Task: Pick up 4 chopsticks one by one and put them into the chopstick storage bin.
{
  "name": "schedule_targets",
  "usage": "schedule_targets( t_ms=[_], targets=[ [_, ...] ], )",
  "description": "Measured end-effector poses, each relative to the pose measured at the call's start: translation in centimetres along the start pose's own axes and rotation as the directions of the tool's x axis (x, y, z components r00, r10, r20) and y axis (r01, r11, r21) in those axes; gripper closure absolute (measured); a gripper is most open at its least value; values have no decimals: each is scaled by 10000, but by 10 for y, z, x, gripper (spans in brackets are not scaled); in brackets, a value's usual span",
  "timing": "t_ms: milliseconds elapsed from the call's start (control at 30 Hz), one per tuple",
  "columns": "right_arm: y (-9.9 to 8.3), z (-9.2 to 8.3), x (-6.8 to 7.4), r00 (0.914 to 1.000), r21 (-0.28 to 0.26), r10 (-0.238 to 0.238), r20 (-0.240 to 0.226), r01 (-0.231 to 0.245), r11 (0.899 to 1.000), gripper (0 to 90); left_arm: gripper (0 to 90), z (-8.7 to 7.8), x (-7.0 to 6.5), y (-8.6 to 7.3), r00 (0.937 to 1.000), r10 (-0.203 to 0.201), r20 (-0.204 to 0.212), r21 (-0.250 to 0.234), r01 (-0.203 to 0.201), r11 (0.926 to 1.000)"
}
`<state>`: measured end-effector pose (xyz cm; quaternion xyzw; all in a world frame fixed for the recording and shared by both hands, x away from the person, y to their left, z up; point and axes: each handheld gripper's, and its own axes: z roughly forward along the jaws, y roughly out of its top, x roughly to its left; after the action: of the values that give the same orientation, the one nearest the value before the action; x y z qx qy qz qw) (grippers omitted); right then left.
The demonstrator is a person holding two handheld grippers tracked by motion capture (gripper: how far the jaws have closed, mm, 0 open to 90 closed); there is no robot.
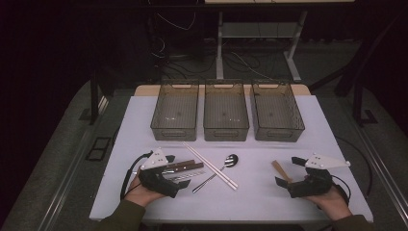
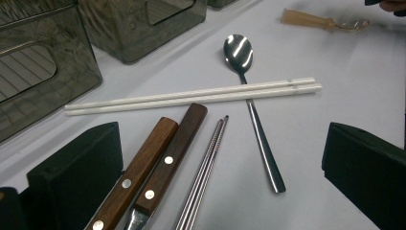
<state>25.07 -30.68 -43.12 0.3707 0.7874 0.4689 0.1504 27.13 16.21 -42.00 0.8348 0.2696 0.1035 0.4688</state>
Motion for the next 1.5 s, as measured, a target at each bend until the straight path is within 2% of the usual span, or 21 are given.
schedule_targets(
  t_ms=[300,567,600,667,800,867,900,933,967,1000,1133,1333,1500],
  targets=[
    [0,0,-1,9999,-54,68,-77,-68,10000,10,7,0,1,1,10000,-40,75,23,40,10000],
    [1,0,-2,9998,-82,118,-182,-119,9999,10,86,-5,6,1,10000,-37,11,125,37,9999],
    [1,-1,-2,9998,-84,103,-197,-105,9999,10,145,-7,7,0,10000,55,19,121,-56,9999],
    [1,-1,-2,9997,-60,96,-204,-97,9999,10,153,-10,9,0,10000,56,-1,98,-56,9999],
    [2,-1,-1,9998,-39,36,-183,-37,10000,10,242,-15,14,-2,10000,-52,75,90,51,9999],
    [2,0,-1,9998,-42,88,-176,-88,10000,10,337,-17,16,-3,9999,-94,62,139,93,9999],
    [2,0,-1,9998,-42,88,-176,-88,10000,10,337,-19,16,-3,9999,-107,61,163,106,9998],
    [1,0,-1,9998,9,95,-189,-94,10000,10,422,-20,17,-4,9999,-120,27,224,120,9997],
    [1,0,-1,9998,9,95,-189,-94,10000,10,422,-22,18,-5,9999,-104,-24,338,105,9994],
    [1,0,-1,9998,-6,107,-182,-107,9999,10,460,-23,19,-6,9999,-109,-61,472,112,9988],
    [1,-1,-1,9998,-30,117,-183,-118,9999,10,588,-27,24,-13,9995,-304,-116,879,313,9956],
    [1,-2,-2,9997,-69,169,-177,-171,9998,10,771,-35,29,-23,9979,-577,-302,1056,606,9926],
    [1,-2,-2,9997,-77,201,-154,-203,9998,10,838,-46,32,-33,9954,-819,-497,1215,874,9887]
  ],
)
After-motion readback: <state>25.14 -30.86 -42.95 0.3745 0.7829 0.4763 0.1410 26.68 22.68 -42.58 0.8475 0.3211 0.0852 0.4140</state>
